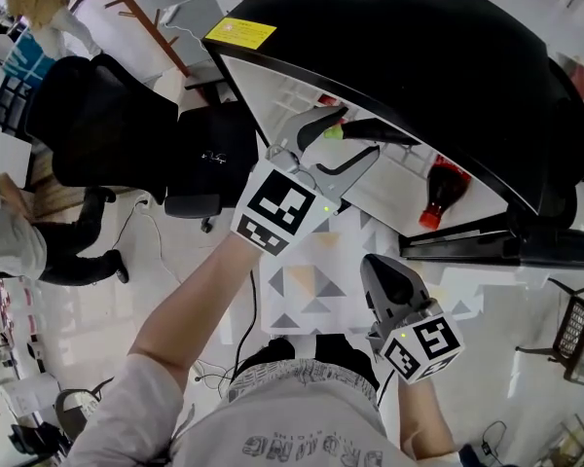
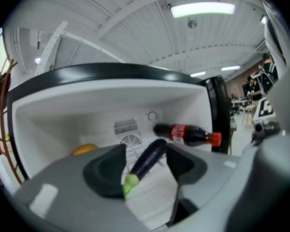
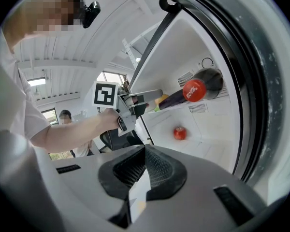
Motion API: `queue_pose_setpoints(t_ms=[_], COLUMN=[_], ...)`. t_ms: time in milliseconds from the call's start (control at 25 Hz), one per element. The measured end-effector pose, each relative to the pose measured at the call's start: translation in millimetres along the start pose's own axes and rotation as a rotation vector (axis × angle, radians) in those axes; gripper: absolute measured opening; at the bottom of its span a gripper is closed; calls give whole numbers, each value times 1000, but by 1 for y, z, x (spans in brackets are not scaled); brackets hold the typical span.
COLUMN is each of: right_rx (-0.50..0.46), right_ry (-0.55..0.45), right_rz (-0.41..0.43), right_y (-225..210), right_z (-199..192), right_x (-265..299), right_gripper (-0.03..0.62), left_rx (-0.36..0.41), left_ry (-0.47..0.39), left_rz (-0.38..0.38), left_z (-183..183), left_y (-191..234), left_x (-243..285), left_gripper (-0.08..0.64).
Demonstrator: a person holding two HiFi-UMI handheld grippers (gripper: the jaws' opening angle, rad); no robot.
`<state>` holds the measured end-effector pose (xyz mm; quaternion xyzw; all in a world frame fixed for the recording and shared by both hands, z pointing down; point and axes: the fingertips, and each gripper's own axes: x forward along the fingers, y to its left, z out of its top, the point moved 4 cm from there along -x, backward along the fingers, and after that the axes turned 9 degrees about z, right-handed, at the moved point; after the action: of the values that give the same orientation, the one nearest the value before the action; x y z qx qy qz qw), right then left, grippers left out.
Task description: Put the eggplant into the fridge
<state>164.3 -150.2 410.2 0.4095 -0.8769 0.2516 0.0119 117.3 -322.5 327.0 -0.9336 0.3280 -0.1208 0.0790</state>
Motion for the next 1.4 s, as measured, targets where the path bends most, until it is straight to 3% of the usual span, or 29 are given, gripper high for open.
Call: queue_pose_setpoints(t_ms=[240,760,1400], right_rx=[-10,-28,-59], right_ry=[-9,-21,-54], right_rz=[-9,-23,-68], right_y=[7,38,67], right_z=[2,0,5], right_x=[0,7,6], right_gripper=[3,3,3], left_rx=[-33,-85,-172], left_ry=[-5,-17,-17], left_rz=[10,26,23], left_z=[-3,-15,-34], left_y=[1,3,-9], left_x=[-24,-94,-160], left_gripper=[248,112,34])
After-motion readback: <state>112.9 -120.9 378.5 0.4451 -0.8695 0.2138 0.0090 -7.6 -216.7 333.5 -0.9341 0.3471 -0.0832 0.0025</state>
